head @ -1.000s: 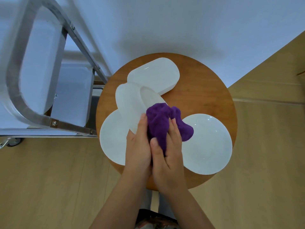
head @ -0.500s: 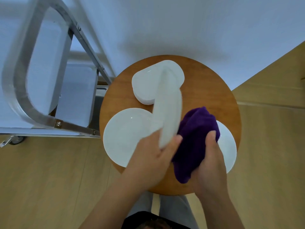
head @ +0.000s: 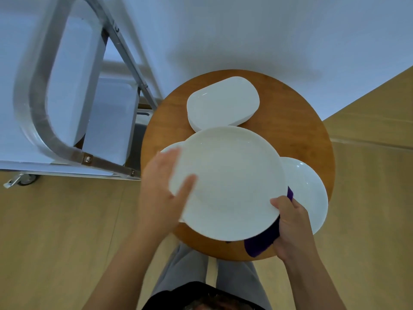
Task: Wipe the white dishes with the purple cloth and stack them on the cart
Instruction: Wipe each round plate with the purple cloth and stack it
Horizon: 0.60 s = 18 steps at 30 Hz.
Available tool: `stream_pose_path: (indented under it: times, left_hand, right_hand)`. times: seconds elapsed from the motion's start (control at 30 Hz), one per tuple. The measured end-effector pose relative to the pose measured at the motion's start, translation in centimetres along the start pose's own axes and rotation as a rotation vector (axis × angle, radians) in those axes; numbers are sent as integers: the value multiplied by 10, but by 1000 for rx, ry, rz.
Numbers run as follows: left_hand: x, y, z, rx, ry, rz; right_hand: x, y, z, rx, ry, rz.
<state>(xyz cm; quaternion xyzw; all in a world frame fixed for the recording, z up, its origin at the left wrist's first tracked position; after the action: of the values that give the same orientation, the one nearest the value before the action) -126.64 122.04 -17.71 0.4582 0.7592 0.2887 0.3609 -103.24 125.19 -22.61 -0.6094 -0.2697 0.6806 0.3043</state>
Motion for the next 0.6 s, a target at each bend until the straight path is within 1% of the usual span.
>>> stream_pose_path:
  times: [0.03,0.07,0.1,0.13,0.17,0.2,0.23,0.33,0.4,0.43,0.47,0.53,0.6]
  left_hand:
    - [5,-18,-10,-122,60,-129]
    - [8,-34,-9,-311,14,-273]
    - [9,-49,1,-540,-104,-398]
    - [8,-59,10,-718,-208,-490]
    - [7,-65,15,-820,-254,-541]
    - [8,-70,17,-850,-256,-550]
    - [10,-73,16,-841,-221,-538]
    - [12,-78,14,-820,-78,-497]
    - [10,-79,9,-799,2,-475]
    - [9,-81,5,-778,49,-473]
    - [8,-81,0,-755,94,-469]
    - [9,-79,-7,-683,137,-423]
    - [13,-71,-13,-592,139,-350]
  right_hand:
    - [0,2,0,0,-22,1]
    - [0,2,1,-7,-32,-1]
    - [1,3,2,-19,-41,-1]
    - [1,3,5,-42,-44,1]
    - [2,3,7,-78,-37,-10]
    - [3,2,8,-128,-9,-33]
    - [5,0,9,-189,26,-76]
    - [1,-14,8,-316,212,-238]
    - [-8,-29,10,-338,306,-399]
    - [-13,-38,12,-338,312,-494]
    - [-19,-48,16,-346,303,-573]
    - [-25,-65,31,-390,188,-695]
    - [-23,-77,57,-540,41,-780]
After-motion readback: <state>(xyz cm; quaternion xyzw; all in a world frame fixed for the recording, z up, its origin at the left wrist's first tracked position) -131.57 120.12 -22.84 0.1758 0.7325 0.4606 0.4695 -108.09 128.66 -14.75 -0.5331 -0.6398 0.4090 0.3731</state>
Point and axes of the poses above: each hand's wrist, its own x-axis towards the middle knuckle, its own z-axis out of the palm, y = z × x, the point moved 7 cm from there along x, towards the middle knuckle, and after that the axes turned 6 degrees about -y, right-handed, at the moved point
